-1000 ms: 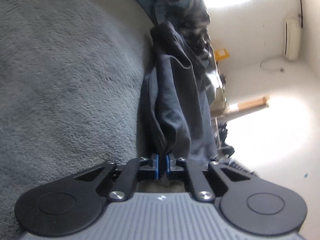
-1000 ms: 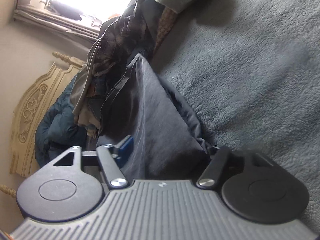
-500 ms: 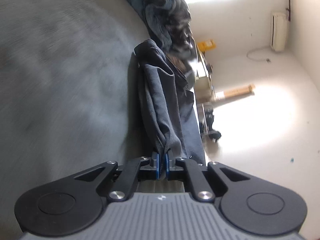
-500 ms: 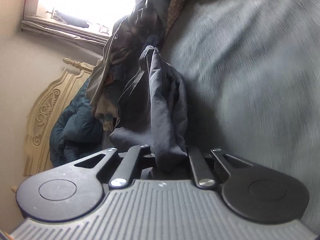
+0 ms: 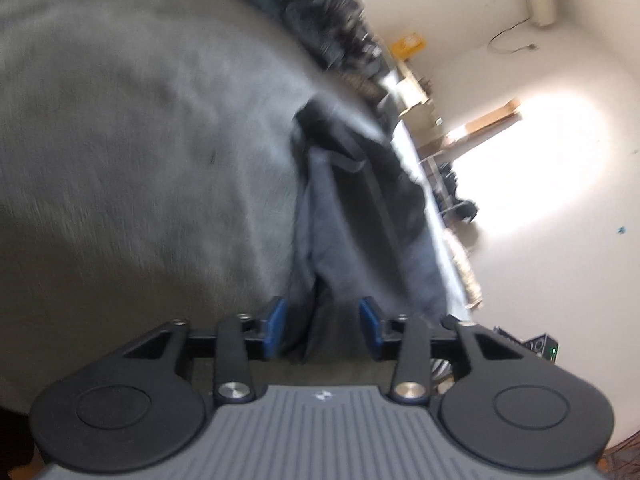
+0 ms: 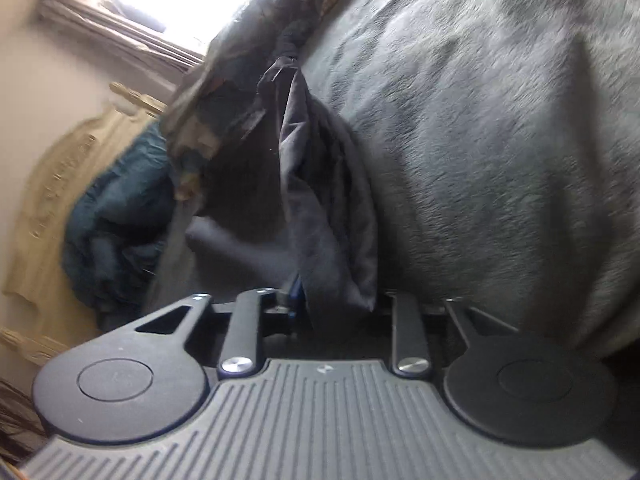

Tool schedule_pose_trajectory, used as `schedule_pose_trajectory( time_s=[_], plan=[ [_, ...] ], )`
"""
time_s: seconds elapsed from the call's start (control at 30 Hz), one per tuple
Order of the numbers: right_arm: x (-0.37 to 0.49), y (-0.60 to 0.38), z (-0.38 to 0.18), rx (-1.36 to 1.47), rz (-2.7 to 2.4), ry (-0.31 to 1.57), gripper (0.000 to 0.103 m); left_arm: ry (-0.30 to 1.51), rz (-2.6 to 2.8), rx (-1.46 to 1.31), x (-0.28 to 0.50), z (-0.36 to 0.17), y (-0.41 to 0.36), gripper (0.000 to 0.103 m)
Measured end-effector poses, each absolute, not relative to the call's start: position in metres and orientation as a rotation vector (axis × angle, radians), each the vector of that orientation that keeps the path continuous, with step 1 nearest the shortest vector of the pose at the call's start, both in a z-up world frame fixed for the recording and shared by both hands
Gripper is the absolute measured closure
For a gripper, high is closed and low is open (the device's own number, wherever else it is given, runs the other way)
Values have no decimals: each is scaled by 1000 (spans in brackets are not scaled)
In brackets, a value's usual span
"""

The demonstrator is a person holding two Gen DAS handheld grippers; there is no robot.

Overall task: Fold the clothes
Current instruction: 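Open both tools and release the folded trouser bundle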

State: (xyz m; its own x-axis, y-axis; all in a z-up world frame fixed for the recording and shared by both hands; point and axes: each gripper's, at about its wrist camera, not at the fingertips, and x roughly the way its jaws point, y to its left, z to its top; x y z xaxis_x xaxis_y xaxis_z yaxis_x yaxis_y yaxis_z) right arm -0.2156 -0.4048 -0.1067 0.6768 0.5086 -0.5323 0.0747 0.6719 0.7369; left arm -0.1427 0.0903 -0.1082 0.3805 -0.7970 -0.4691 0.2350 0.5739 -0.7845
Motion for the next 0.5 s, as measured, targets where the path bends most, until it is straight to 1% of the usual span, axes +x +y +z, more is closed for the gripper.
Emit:
schedule_pose_trajectory(
  time_s=[0.07,0.13,0.2,0.27,0.4,0.5],
  plan=[
    [-220,-412,-90,745,256,774,47,902,-724,-694,-137,-96,100,51],
    [-222,-420,-71,676,231,730,39,887,-718,-693,-121,-92,95,48],
    [-219,-426,-59,644,231,691,37,891,-712,-688,-100,-91,85,48],
    [-207,-430,-53,642,259,660,36,894,-706,-684,-80,-91,75,44],
    [-159,-410,-51,584,311,630,36,909,-687,-678,-39,-92,54,44],
    [-119,-394,-56,540,356,655,36,929,-677,-666,-18,-101,39,44]
  ],
)
